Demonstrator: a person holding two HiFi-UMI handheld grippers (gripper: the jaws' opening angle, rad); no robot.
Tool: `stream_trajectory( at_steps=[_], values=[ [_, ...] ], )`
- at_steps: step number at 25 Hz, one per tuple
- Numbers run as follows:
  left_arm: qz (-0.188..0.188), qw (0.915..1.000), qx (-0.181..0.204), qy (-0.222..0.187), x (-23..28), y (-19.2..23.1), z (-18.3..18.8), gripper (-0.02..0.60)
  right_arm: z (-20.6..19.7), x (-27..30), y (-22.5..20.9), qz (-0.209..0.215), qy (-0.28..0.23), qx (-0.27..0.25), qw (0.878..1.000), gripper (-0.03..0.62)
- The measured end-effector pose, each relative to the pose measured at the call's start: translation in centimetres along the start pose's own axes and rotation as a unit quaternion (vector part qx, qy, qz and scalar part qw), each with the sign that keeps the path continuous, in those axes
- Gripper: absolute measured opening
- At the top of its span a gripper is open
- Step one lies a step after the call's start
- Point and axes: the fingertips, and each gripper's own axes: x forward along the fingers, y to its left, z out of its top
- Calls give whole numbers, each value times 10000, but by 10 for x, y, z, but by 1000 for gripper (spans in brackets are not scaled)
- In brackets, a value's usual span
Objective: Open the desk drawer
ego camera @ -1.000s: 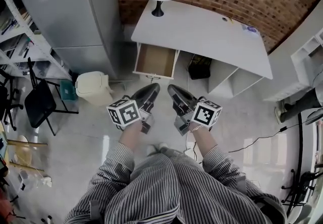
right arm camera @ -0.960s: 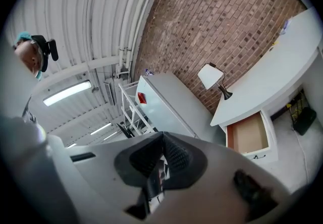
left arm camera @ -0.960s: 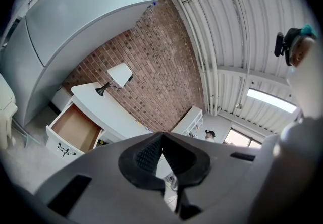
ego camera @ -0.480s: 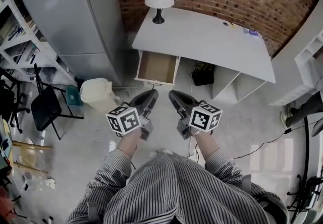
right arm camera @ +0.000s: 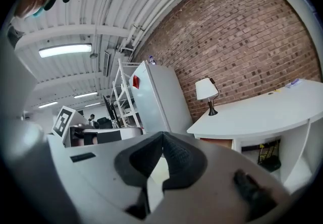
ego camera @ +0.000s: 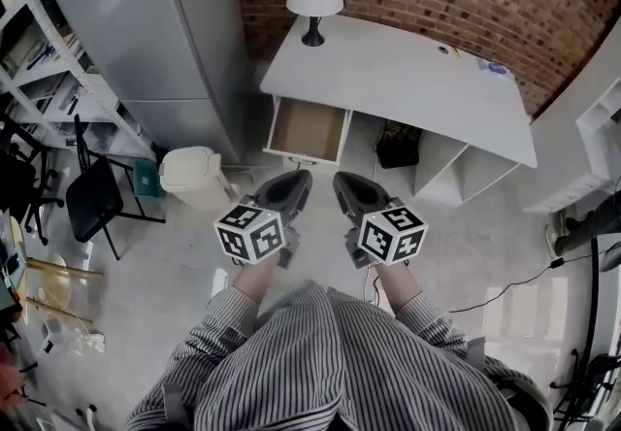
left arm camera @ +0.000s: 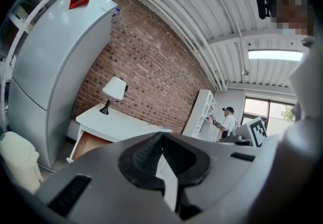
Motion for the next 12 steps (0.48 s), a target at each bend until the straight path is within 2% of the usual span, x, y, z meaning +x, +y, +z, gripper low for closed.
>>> stream_trajectory(
  at_steps=[6,12],
  values=[
    [359,9992,141,-93,7,1,-3,12,1,3,-10,-161,-61,-178,9997,17],
    [249,9987,388,218,16,-3,-13,12,3,6,-10,-172,-53,-357,9992,17]
  ],
)
